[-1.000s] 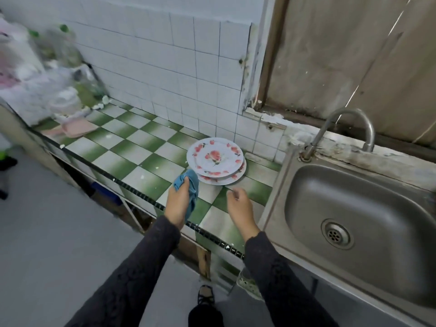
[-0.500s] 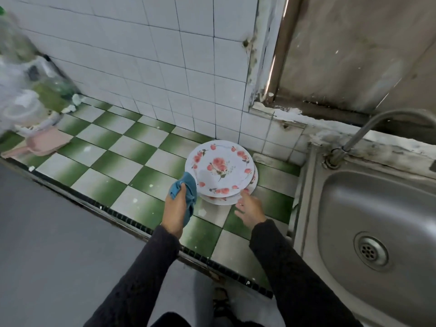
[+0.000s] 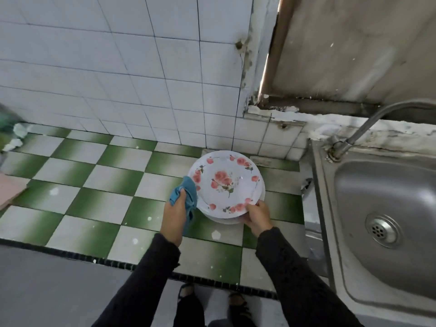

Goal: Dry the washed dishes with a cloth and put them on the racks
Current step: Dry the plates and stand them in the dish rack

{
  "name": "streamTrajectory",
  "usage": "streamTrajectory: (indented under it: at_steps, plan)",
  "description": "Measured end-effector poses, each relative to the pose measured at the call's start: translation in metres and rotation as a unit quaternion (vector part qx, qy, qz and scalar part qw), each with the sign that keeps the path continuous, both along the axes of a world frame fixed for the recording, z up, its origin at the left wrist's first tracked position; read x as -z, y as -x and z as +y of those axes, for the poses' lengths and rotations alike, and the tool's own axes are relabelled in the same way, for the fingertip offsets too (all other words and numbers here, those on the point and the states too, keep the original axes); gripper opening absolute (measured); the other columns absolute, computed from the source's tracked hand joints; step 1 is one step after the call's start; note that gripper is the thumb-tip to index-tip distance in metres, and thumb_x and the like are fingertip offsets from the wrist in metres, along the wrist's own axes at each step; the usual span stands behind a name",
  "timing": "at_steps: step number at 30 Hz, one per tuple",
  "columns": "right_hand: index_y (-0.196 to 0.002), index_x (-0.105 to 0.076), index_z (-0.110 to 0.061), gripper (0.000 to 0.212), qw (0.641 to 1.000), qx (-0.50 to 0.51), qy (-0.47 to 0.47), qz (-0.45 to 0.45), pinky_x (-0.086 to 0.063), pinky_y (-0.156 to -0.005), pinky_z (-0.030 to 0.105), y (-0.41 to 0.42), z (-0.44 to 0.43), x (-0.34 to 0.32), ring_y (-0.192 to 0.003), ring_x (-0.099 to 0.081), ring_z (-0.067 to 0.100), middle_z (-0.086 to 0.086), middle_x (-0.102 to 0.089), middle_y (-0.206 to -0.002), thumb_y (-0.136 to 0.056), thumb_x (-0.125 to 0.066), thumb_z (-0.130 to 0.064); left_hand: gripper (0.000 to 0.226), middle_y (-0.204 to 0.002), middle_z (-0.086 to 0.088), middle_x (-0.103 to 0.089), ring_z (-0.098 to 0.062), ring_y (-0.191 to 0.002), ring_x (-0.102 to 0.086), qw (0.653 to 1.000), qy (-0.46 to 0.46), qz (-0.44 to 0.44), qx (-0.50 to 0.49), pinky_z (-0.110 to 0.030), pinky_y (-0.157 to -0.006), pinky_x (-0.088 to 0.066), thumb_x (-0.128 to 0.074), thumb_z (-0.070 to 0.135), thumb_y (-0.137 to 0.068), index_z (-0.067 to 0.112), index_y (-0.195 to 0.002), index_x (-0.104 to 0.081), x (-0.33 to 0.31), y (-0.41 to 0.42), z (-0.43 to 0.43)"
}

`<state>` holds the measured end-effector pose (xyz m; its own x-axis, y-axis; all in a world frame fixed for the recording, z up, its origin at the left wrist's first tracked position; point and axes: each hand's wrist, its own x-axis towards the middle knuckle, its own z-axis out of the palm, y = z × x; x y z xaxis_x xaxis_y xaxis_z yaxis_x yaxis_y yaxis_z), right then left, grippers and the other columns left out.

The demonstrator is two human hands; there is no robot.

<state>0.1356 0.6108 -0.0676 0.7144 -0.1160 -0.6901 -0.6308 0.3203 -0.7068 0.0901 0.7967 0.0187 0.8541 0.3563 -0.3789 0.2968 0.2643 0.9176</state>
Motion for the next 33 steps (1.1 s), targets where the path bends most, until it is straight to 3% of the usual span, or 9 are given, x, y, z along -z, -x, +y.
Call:
streamTrajectory:
  at_steps: [5, 9, 12, 16, 19, 22, 24, 28, 33]
  plan:
    - [-0.118, -0.06, -0.016, 0.019, 0.998, 0.048, 0.021, -0.024, -0.061, -0.083, 0.048, 0.006, -0.002, -0.005, -0.105, -0.068, 0.03, 0.012, -0.072, -0.113, -0.1, -0.057, -0.009, 0.019, -0.1, 0.0, -0.063, -0.013, -0.089, -0.06, 0.999, -0.007, 0.004, 0.042, -0.012, -0.059, -0.05, -0.039, 0.028, -0.105, 0.019, -0.111, -0.055, 0.006, -0.013, 0.031]
    - [-0.132, -0.051, -0.011, 0.032, 0.99, 0.129, 0.035, -0.036, -0.059, -0.087, 0.052, 0.006, -0.006, -0.014, -0.106, -0.066, 0.029, 0.012, -0.067, -0.119, -0.101, -0.054, -0.006, 0.027, -0.106, -0.004, -0.065, -0.014, -0.091, -0.062, 0.996, 0.013, 0.01, 0.092, -0.019, -0.066, -0.052, -0.04, 0.032, -0.105, 0.018, -0.122, -0.055, 0.004, -0.021, 0.042]
    - [-0.126, -0.045, -0.009, 0.024, 0.98, 0.17, 0.083, -0.055, -0.058, -0.088, 0.051, 0.01, -0.005, -0.029, -0.097, -0.064, 0.024, 0.01, -0.063, -0.115, -0.103, -0.047, -0.005, 0.019, -0.098, 0.001, -0.065, -0.012, -0.086, -0.062, 0.994, 0.027, 0.007, 0.106, -0.015, -0.06, -0.053, -0.041, 0.029, -0.105, 0.021, -0.115, -0.055, 0.005, -0.023, 0.048]
    - [-0.122, -0.043, -0.012, 0.018, 0.968, 0.166, 0.159, -0.1, -0.055, -0.094, 0.055, 0.011, -0.006, -0.041, -0.107, -0.063, 0.029, 0.01, -0.06, -0.118, -0.105, -0.046, -0.016, 0.017, -0.102, -0.001, -0.065, -0.012, -0.087, -0.062, 0.99, 0.041, 0.01, 0.132, -0.021, -0.067, -0.053, -0.041, 0.031, -0.105, 0.025, -0.11, -0.056, 0.01, -0.023, 0.055]
    - [-0.122, -0.048, -0.013, 0.023, 0.959, 0.151, 0.204, -0.125, -0.058, -0.09, 0.051, 0.006, -0.004, -0.051, -0.106, -0.066, 0.027, 0.011, -0.064, -0.118, -0.102, -0.052, -0.022, 0.022, -0.103, -0.001, -0.064, -0.012, -0.089, -0.062, 0.988, 0.046, 0.008, 0.15, -0.018, -0.067, -0.055, -0.039, 0.03, -0.105, 0.021, -0.118, -0.055, 0.011, -0.023, 0.058]
    - [-0.123, -0.053, -0.01, 0.029, 0.958, 0.139, 0.211, -0.136, -0.059, -0.085, 0.039, 0.0, 0.001, -0.061, -0.1, -0.067, 0.02, 0.004, -0.067, -0.111, -0.095, -0.059, -0.009, 0.031, -0.106, -0.002, -0.063, -0.014, -0.091, -0.062, 0.985, 0.044, 0.003, 0.167, -0.02, -0.07, -0.054, -0.038, 0.032, -0.105, 0.016, -0.129, -0.051, 0.011, -0.023, 0.061]
    - [-0.124, -0.06, -0.008, 0.032, 0.957, 0.123, 0.225, -0.135, -0.059, -0.09, 0.044, -0.005, 0.004, -0.065, -0.102, -0.069, 0.023, 0.008, -0.071, -0.113, -0.092, -0.059, -0.008, 0.031, -0.105, -0.002, -0.063, -0.014, -0.091, -0.061, 0.985, 0.043, 0.004, 0.167, -0.022, -0.07, -0.053, -0.037, 0.033, -0.105, 0.017, -0.128, -0.051, 0.011, -0.024, 0.064]
    - [-0.115, -0.068, -0.01, 0.023, 0.95, 0.126, 0.248, -0.144, -0.059, -0.089, 0.045, -0.011, 0.014, -0.071, -0.1, -0.07, 0.028, 0.009, -0.074, -0.107, -0.1, -0.053, -0.018, 0.031, -0.101, -0.002, -0.064, -0.013, -0.087, -0.062, 0.986, 0.046, 0.005, 0.159, -0.024, -0.071, -0.052, -0.037, 0.034, -0.105, 0.016, -0.126, -0.052, 0.014, -0.026, 0.068]
    - [-0.097, -0.07, -0.012, 0.039, 0.944, 0.152, 0.226, -0.188, -0.058, -0.078, 0.041, -0.006, 0.021, -0.092, -0.087, -0.07, 0.025, 0.013, -0.074, -0.094, -0.106, -0.047, -0.042, 0.028, -0.104, -0.003, -0.064, -0.014, -0.092, -0.062, 0.988, 0.048, -0.007, 0.145, -0.023, -0.073, -0.052, -0.036, 0.034, -0.105, 0.019, -0.122, -0.053, 0.018, -0.026, 0.062]
